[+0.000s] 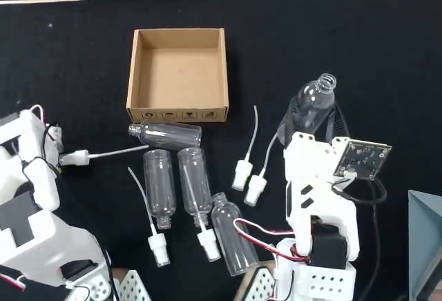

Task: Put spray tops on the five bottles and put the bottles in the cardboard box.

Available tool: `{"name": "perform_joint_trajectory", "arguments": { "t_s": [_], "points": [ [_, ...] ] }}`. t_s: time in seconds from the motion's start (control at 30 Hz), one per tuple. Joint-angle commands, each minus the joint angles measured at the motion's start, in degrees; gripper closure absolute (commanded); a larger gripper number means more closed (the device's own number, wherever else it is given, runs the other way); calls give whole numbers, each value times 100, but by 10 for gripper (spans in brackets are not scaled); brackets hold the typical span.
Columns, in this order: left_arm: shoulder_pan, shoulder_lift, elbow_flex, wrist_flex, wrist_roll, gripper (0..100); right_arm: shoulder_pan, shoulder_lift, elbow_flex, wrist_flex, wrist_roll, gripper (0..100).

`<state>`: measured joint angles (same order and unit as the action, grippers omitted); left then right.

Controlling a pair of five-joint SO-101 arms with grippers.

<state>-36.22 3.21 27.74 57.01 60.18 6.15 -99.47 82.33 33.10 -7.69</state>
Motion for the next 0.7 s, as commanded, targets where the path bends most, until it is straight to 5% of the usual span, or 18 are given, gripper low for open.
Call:
{"name": "perform_joint_trajectory", "arguments": {
  "t_s": [0.0,0.67],
  "points": [
    [-259,-70,-884,791,-70,826,105,-75,-66,-176,62,983],
    [760,-26,-716,1266,-44,825,97,-75,-48,-185,62,983]
  ]
}}
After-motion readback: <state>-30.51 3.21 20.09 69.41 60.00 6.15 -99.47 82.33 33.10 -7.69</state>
